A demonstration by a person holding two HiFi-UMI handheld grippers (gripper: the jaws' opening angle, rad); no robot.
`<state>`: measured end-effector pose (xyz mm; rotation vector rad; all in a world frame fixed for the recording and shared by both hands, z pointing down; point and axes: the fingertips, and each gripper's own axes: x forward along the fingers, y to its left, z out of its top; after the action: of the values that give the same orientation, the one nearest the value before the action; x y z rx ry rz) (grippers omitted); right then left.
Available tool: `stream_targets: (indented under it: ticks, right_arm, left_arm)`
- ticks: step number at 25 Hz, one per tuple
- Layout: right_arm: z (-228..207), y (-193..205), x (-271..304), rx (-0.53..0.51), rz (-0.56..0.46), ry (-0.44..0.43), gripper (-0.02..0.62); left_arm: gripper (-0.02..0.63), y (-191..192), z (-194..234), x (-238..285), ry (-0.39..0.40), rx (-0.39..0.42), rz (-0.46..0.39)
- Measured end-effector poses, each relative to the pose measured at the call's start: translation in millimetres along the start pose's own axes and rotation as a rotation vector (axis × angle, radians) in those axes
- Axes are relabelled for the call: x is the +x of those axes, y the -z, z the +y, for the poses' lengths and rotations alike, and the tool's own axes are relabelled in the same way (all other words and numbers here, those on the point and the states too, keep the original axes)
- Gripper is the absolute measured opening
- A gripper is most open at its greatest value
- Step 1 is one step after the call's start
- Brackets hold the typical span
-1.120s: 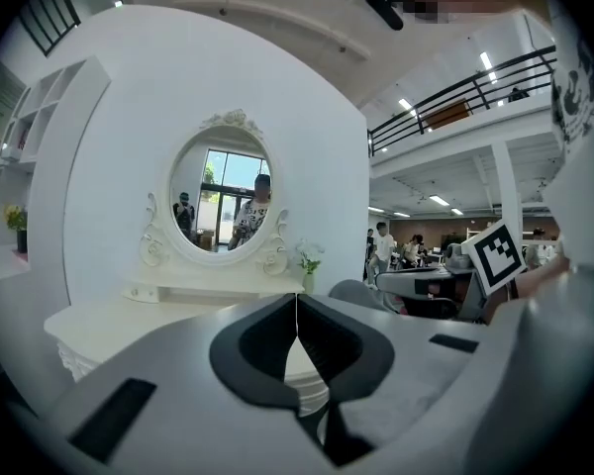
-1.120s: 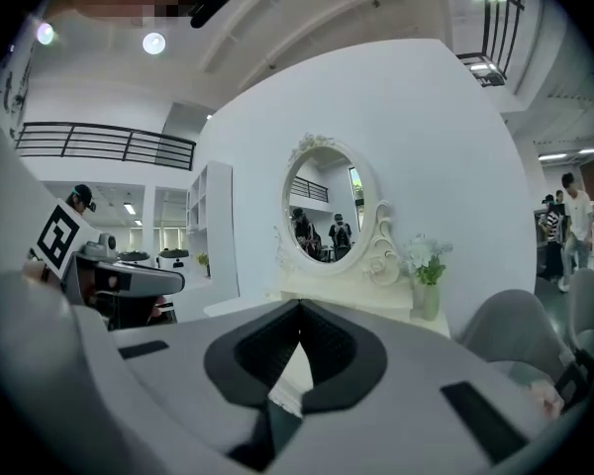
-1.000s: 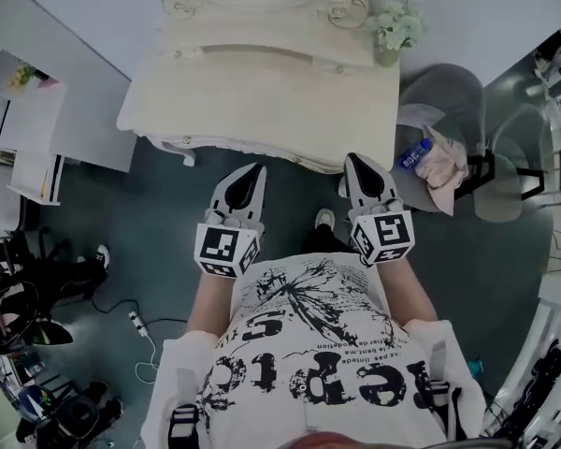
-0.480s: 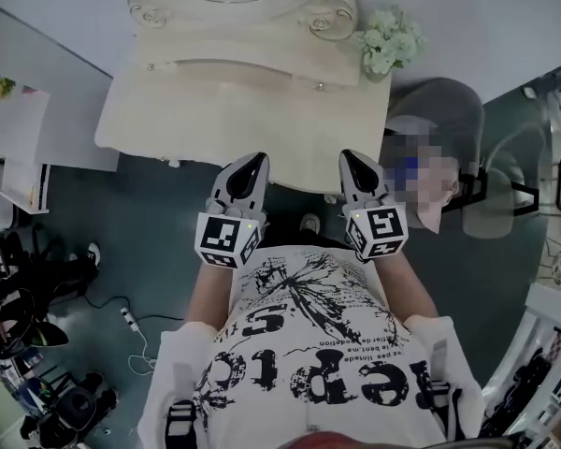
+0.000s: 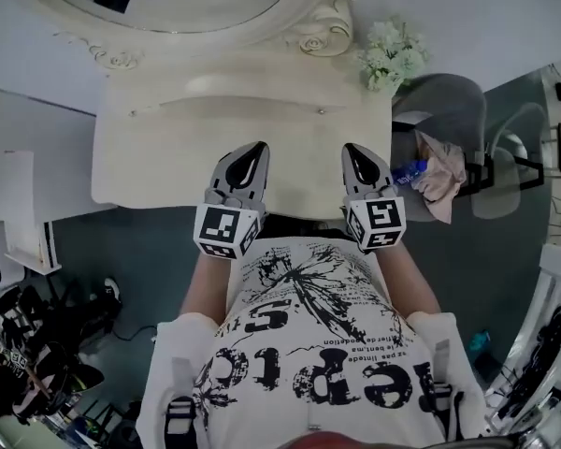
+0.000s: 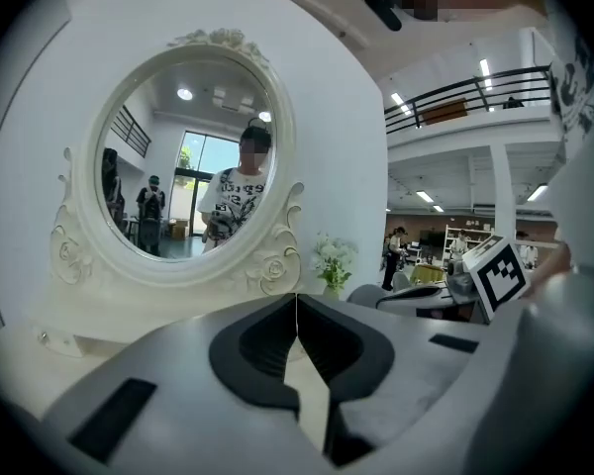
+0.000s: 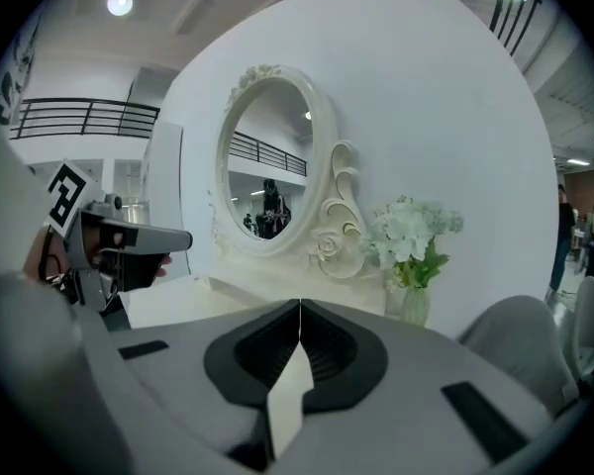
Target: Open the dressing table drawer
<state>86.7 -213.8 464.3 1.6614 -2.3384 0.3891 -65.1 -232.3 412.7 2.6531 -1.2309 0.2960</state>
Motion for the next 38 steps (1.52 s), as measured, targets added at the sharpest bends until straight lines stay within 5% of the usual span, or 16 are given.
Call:
stream_targets:
  ticks: [13,16,38]
  right_arm:
    - [-17.9,51.4,98.4,0.088,0.118,0.130,0.022]
    - [-17.0,74.9,118.5,0.091,0.180,0.117,0.140]
    - [-36.4,114.9,163.7,0.196,0.301,0.198,0.109]
  left_arm:
    - [0.020,25.2,65.5,57.4,0.142,0.007,0.071]
    - [0.020,39.5,70.7,60.7,0.161,0.004,0.099]
    - [0.020,70.0,90.7,58.7,0.168,-0.008,0.169]
